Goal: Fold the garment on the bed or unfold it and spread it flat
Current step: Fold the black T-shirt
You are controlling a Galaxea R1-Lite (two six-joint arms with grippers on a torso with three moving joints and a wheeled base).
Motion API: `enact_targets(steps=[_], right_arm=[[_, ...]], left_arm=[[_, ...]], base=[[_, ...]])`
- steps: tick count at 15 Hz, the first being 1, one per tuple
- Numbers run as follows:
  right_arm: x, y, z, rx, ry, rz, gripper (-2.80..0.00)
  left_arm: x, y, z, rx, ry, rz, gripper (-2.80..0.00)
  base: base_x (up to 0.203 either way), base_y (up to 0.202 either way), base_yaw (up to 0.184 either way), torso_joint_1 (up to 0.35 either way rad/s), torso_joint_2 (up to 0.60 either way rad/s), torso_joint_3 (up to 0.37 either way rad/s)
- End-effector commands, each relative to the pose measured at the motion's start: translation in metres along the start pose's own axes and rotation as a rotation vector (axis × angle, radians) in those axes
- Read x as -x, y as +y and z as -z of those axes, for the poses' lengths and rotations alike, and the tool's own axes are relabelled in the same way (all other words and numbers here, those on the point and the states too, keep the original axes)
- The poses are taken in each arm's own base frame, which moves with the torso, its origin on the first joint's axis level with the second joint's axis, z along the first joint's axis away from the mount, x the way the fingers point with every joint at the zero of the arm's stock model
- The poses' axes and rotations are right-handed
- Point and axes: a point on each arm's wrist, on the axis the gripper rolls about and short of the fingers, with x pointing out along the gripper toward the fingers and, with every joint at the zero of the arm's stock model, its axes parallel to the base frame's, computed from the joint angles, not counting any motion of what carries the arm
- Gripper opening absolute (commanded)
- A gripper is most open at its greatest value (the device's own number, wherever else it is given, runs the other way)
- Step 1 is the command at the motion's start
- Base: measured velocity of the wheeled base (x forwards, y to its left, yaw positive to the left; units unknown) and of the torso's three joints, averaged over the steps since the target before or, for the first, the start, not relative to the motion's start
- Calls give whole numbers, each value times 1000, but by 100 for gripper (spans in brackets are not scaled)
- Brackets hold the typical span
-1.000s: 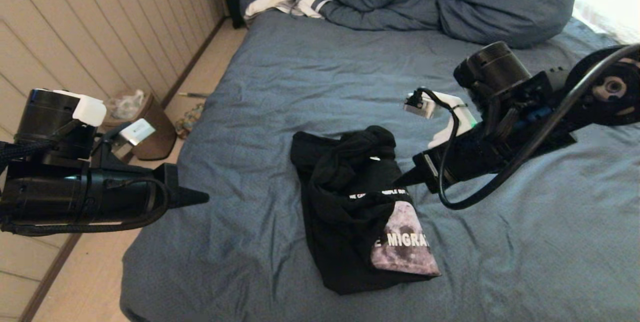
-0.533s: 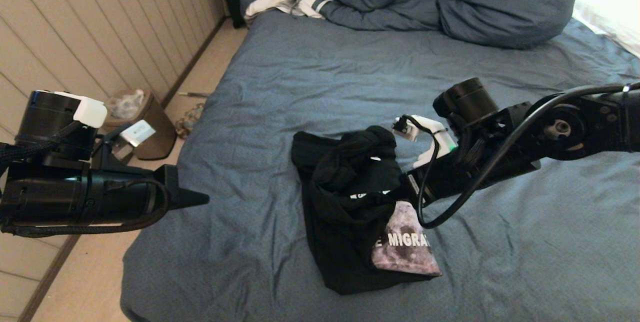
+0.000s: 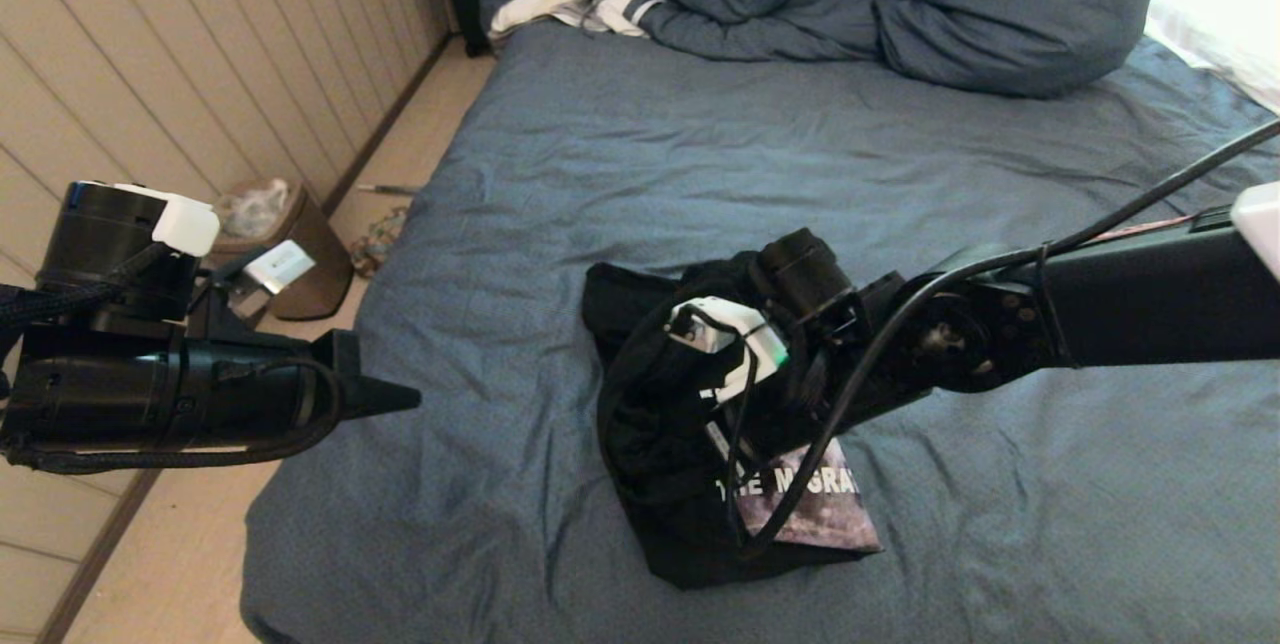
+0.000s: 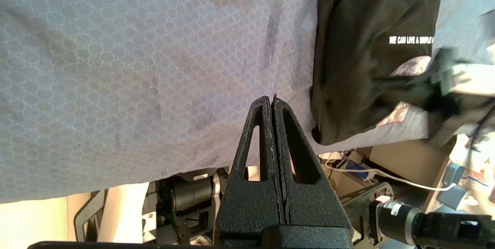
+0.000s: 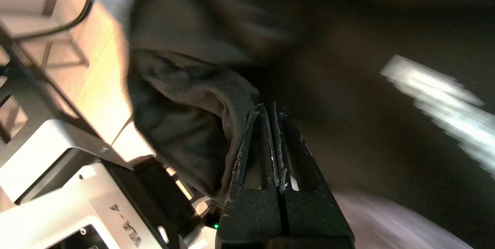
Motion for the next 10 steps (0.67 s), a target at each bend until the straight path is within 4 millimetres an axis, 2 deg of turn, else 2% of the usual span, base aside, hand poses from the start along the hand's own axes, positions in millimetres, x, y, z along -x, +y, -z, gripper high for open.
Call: enact_targets(steps=[1,4,7,8,10], right_arm=[[-31,18,6,36,69,-50,-280],[-44,47,8,98,91,-101,-280],[-32,48,-2,110,27,-92,-280],[-15,43,-9,105,-21,-70,-280],[19,20,-19,67,-112,-6,-280]], left_arm=[[-3,1,0,7,9,-2,-280],[-5,2,0,8,11,-4,-280],[-5,2,0,7,10,-3,-280],[-5,2,0,7,11,-2,-280],[-4,1,0,6,10,-2,-280]], base=[[0,0,0,0,0,0],[0,0,0,0,0,0],[0,0,0,0,0,0],[0,0,0,0,0,0],[0,0,0,0,0,0]])
